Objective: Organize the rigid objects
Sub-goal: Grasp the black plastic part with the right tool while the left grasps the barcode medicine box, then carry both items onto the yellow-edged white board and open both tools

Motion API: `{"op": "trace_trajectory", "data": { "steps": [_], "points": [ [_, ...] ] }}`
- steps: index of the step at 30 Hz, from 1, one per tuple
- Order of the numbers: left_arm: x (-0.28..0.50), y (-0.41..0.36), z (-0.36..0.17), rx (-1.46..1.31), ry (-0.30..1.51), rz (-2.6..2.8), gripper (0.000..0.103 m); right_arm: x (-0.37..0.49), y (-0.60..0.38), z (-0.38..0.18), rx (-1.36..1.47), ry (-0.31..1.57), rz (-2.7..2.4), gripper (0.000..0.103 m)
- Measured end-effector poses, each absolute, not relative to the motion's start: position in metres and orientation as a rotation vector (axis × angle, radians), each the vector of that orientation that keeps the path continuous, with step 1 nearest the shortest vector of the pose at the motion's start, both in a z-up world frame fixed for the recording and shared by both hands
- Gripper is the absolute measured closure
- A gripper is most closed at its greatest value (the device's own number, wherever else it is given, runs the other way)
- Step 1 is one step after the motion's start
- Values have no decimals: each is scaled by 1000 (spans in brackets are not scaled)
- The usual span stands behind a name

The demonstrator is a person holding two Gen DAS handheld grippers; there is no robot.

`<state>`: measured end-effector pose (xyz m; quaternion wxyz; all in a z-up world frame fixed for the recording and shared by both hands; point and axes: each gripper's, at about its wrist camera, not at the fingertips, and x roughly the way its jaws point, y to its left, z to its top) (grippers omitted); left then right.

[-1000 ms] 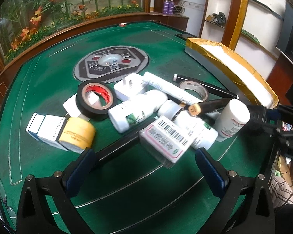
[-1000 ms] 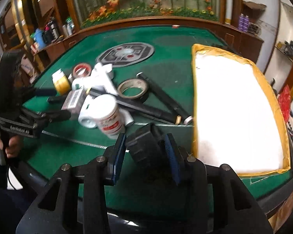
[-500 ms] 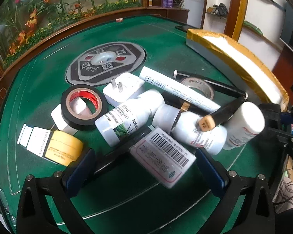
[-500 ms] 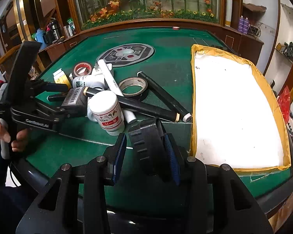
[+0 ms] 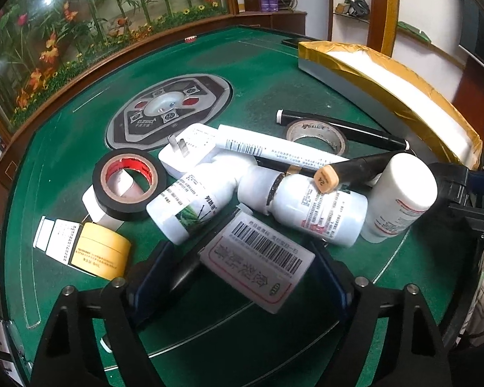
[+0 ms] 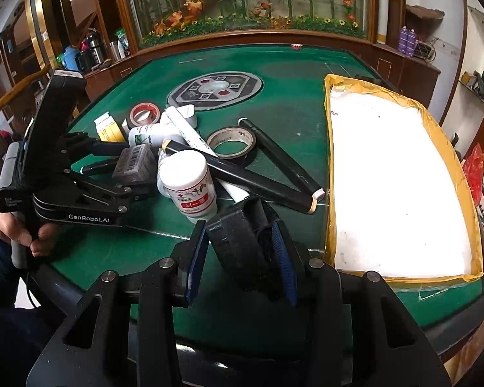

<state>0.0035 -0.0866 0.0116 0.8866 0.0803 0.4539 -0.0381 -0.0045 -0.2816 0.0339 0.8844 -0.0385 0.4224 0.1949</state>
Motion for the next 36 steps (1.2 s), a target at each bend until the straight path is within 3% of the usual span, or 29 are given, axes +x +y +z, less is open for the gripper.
{"op": "trace_trajectory", "data": {
  "steps": [3, 12, 36],
  "points": [
    [3, -88, 13, 174, 935, -71, 34, -4, -280, 34, -76, 883, 400, 63],
    [0, -89, 17, 170, 926, -86, 40, -7, -280, 38, -63, 871, 407, 65],
    [4, -96, 14, 208, 931, -57, 40, -10, -280, 37, -144, 889, 369, 65]
  ]
}}
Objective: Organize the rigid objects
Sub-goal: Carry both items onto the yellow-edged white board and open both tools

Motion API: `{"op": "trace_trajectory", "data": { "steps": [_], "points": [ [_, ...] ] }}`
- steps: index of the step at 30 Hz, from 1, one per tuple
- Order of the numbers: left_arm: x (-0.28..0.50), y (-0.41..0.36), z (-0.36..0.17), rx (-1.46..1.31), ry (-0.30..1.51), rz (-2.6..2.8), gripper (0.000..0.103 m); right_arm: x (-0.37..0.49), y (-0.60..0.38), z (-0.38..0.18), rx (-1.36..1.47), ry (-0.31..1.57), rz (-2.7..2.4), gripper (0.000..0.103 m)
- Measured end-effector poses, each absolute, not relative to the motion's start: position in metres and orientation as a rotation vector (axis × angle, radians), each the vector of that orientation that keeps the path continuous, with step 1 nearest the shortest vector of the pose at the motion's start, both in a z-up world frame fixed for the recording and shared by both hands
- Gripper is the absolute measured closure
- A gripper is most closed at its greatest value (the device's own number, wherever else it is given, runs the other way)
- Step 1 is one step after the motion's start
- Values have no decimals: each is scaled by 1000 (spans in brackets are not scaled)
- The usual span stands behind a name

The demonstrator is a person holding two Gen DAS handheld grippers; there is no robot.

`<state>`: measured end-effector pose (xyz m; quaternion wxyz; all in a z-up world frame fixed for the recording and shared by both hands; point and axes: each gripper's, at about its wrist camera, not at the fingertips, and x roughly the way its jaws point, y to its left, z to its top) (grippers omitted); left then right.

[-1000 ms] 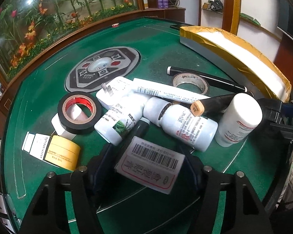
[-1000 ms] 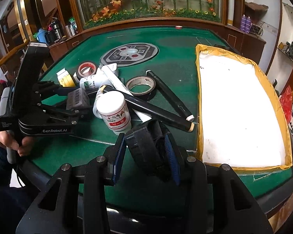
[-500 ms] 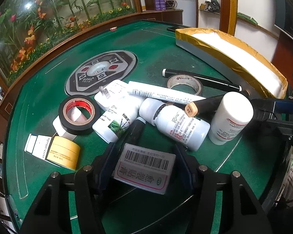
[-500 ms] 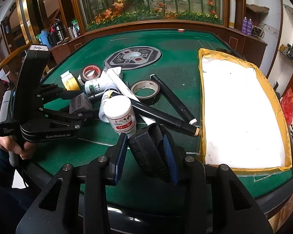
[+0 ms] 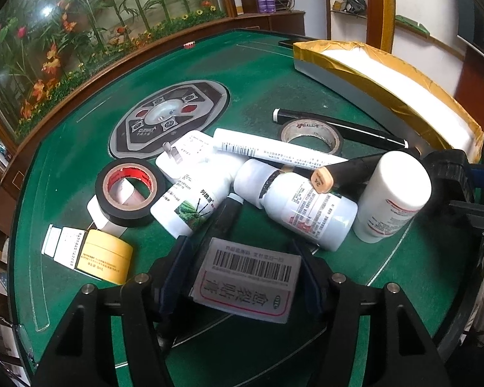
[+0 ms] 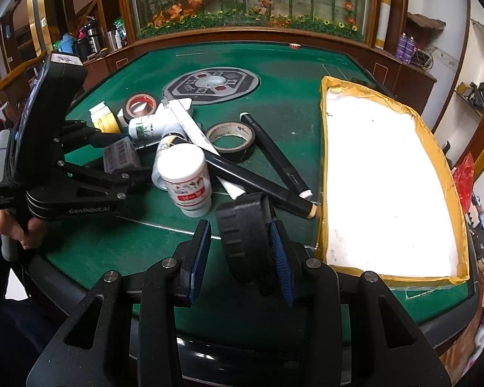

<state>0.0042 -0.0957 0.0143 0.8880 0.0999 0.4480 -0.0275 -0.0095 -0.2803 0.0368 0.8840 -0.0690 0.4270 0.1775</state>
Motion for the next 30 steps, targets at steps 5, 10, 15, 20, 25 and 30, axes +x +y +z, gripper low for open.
{"op": "trace_trajectory", "data": {
  "steps": [5, 10, 15, 20, 25, 30],
  "points": [
    [0, -90, 20, 150, 916, -93, 44, -8, -288, 36, -86, 893, 363, 75],
    [-5, -81, 26, 91, 909, -129, 48, -9, -294, 42, -30, 877, 376, 76],
    [-4, -75, 26, 70, 924, -127, 49, -9, -293, 44, -2, 864, 393, 76],
    [-5, -74, 28, 69, 923, -122, 49, -9, -294, 45, 1, 860, 402, 76],
    [-5, -73, 39, 41, 916, -144, 49, -8, -301, 52, 54, 838, 422, 77],
    [0, -84, 59, 17, 899, -202, 49, -1, -313, 64, 124, 816, 444, 77]
  ]
}}
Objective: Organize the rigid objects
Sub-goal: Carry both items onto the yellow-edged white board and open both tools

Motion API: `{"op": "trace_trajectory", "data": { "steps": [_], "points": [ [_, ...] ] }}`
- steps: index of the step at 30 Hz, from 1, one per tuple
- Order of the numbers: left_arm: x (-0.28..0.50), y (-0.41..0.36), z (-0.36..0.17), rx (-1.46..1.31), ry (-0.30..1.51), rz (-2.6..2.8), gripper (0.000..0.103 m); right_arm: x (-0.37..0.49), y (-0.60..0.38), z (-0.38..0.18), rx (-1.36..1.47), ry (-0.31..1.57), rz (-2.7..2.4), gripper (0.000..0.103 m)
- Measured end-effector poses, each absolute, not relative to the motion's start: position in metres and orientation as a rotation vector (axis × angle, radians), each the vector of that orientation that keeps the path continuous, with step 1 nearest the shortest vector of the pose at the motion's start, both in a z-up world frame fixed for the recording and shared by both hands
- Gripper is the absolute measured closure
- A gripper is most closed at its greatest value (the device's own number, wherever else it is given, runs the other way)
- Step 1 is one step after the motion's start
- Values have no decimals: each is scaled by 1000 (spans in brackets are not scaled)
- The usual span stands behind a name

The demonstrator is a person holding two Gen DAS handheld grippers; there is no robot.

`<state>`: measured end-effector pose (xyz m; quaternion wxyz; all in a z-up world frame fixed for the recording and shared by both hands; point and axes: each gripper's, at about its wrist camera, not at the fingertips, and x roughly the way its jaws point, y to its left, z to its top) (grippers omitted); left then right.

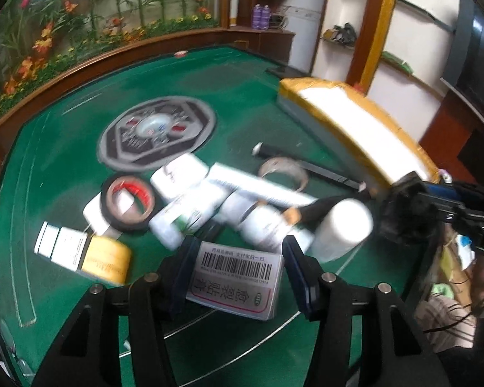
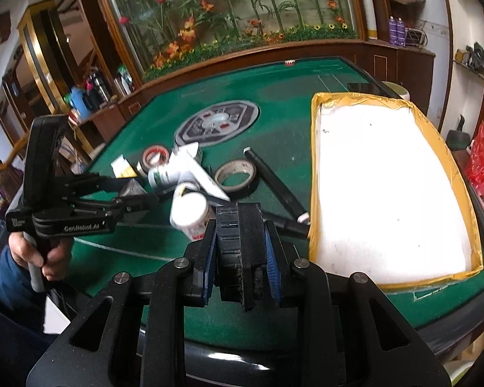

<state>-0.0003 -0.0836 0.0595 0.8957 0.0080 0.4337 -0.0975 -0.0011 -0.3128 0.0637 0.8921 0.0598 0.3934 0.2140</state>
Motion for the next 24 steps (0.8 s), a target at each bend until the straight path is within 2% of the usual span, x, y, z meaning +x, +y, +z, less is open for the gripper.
{"op": "trace_trajectory", "data": {
  "steps": [7, 12, 19, 24],
  "points": [
    [39, -135, 101, 23, 850, -316, 49, 29, -347, 95, 202, 751, 394, 77],
    [96, -184, 114, 24, 860, -381, 48, 79, -390, 111, 309, 723, 302, 77],
    [180, -246, 71, 28, 984, -338, 48, 176, -443, 79, 473, 798, 177, 77],
    [207, -261, 35, 28, 1071, -287, 48, 216, -459, 51, 550, 858, 145, 77]
  ]
}}
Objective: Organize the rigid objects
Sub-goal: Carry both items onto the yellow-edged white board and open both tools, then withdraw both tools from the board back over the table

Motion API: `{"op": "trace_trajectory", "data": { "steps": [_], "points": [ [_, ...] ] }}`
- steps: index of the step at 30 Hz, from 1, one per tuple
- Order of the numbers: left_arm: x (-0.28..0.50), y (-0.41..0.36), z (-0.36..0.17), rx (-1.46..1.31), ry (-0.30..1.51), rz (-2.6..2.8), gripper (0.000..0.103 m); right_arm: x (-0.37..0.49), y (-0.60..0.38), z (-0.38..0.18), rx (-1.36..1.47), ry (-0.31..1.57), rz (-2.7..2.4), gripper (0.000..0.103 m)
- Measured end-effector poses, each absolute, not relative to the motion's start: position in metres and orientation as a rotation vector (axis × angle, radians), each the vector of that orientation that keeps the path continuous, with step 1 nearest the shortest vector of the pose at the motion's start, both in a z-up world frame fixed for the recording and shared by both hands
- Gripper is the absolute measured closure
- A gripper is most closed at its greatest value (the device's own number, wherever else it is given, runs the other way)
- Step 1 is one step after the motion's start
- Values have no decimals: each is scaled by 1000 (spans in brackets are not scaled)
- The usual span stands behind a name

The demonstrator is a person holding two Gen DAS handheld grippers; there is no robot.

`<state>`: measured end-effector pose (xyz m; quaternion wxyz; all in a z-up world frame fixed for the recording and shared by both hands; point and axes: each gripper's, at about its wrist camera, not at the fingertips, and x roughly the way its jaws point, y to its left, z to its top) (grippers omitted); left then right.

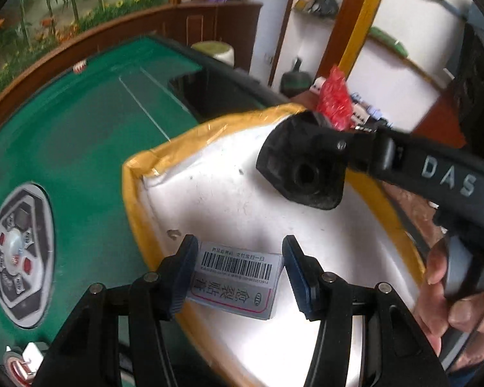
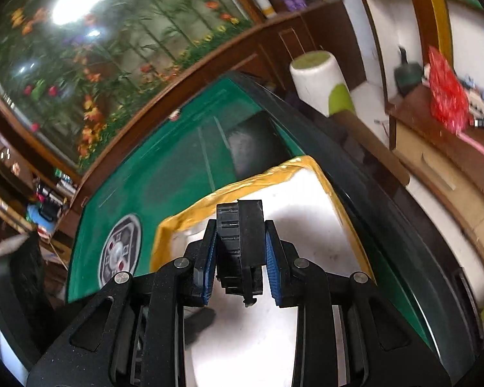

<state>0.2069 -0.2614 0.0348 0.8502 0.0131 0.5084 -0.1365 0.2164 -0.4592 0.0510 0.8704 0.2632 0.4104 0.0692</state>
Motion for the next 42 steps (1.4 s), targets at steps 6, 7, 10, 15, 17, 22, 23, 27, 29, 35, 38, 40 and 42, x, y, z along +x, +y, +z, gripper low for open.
{"op": "trace_trajectory", "data": {
  "steps": [6, 7, 10, 15, 17, 22, 23, 27, 29, 35, 38, 40, 42],
  "points": [
    [207, -271, 32, 63, 1034, -253, 45, 222, -467, 34, 551, 917, 113, 76],
    [208, -272, 31, 68, 1041, -252, 44, 220, -466, 35, 535, 917, 106, 74],
    [209, -278, 31, 82, 1051, -270, 37, 216, -468, 40, 452, 912, 49, 50],
    [208, -274, 33, 34, 1086, -309, 35, 206, -476, 53, 434, 884, 54, 37],
    [204, -270, 37, 9, 1081, -332, 35, 197, -478, 61, 425, 863, 45, 37],
    [181, -253, 56, -70, 1050, -389, 35, 150, -463, 98, 355, 719, 13, 37],
    [175, -250, 61, -80, 1038, -399, 35, 136, -457, 108, 345, 679, 23, 37],
    [148, -229, 80, -113, 987, -435, 35, 100, -436, 129, 329, 601, 73, 37],
    [138, -221, 86, -123, 975, -448, 35, 82, -420, 134, 322, 577, 110, 37],
    [84, -173, 103, -112, 896, -435, 35, 46, -365, 126, 254, 585, 261, 37],
    [56, -141, 106, -98, 847, -398, 29, 32, -335, 110, 192, 630, 357, 37],
    [31, -115, 105, -107, 809, -373, 25, 26, -322, 101, 172, 650, 402, 37],
    [14, -95, 98, -109, 799, -341, 24, 18, -310, 88, 141, 669, 431, 37]
  ]
}}
